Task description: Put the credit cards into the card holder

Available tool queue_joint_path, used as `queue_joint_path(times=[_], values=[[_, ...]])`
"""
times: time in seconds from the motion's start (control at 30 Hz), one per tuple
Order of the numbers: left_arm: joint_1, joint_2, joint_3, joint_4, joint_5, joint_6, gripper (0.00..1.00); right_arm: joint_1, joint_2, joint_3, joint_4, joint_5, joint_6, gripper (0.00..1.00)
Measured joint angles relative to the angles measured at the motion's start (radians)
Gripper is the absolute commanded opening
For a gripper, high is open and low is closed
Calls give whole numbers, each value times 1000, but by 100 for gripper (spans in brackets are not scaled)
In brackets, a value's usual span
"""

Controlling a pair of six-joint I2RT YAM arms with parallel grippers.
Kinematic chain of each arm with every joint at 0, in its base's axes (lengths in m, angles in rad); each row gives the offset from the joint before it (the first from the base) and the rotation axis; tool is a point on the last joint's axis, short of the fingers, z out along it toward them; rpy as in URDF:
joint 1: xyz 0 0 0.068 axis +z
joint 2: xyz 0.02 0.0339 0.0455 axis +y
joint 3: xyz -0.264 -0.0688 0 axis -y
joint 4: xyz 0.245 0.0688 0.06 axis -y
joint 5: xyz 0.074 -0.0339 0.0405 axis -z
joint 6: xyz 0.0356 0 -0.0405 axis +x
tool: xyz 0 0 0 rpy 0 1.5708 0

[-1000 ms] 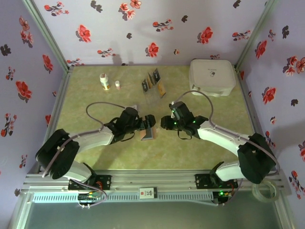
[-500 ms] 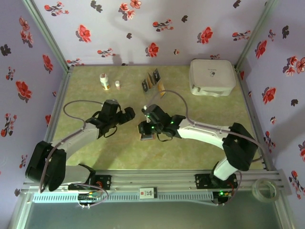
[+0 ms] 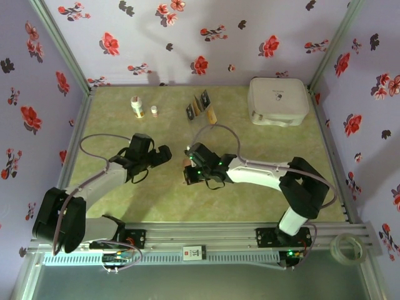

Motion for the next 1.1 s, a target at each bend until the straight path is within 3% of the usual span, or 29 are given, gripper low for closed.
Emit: queue_joint_path(times=[0.53,1.1], values=[[-123,198,166,-43,18,152,100,-77,1,-154,155,-21,24,0],[-221,330,180,-7,-2,205,100,-87,36,-188,234,-31,42,0]])
